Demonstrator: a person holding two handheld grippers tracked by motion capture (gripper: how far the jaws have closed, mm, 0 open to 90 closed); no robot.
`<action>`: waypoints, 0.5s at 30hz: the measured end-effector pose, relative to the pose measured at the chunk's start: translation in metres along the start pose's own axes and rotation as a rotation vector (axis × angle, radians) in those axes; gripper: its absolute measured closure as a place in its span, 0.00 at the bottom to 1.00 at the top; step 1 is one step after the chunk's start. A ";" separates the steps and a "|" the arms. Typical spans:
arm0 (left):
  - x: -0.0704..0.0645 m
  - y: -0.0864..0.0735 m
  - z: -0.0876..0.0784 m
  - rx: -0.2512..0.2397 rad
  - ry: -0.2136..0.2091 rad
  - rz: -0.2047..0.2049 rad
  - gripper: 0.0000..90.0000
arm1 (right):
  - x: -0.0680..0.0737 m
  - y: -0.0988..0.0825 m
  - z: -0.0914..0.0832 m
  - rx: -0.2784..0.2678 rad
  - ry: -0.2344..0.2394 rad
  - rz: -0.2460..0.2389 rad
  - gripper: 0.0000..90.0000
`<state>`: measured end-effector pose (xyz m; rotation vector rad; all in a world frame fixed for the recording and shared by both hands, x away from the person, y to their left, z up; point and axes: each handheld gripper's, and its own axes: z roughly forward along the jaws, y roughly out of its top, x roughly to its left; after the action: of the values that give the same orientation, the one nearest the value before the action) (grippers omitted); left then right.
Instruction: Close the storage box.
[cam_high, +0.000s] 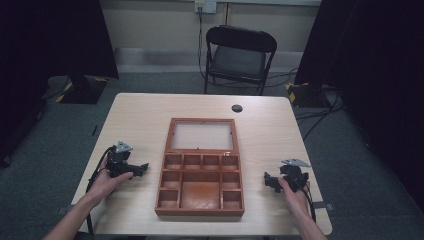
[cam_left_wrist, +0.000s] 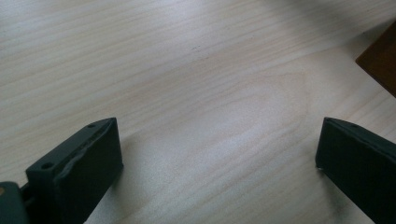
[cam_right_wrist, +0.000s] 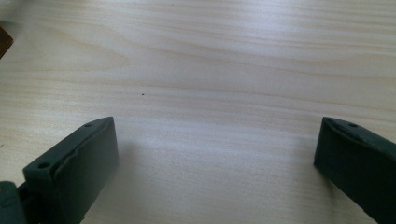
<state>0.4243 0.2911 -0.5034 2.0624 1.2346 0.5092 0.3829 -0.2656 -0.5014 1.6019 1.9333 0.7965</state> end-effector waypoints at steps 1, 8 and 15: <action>0.000 0.000 0.000 0.004 -0.002 -0.001 0.00 | 0.000 0.000 0.000 0.000 0.000 0.000 0.00; -0.001 0.005 -0.002 0.034 -0.008 0.013 0.07 | 0.001 0.000 0.000 0.003 -0.002 0.006 0.00; -0.002 0.009 -0.006 0.054 -0.017 -0.007 0.21 | 0.004 0.008 -0.008 0.079 0.076 -0.050 0.19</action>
<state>0.4249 0.2890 -0.4928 2.1024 1.2574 0.4588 0.3826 -0.2615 -0.4900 1.5832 2.0738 0.7799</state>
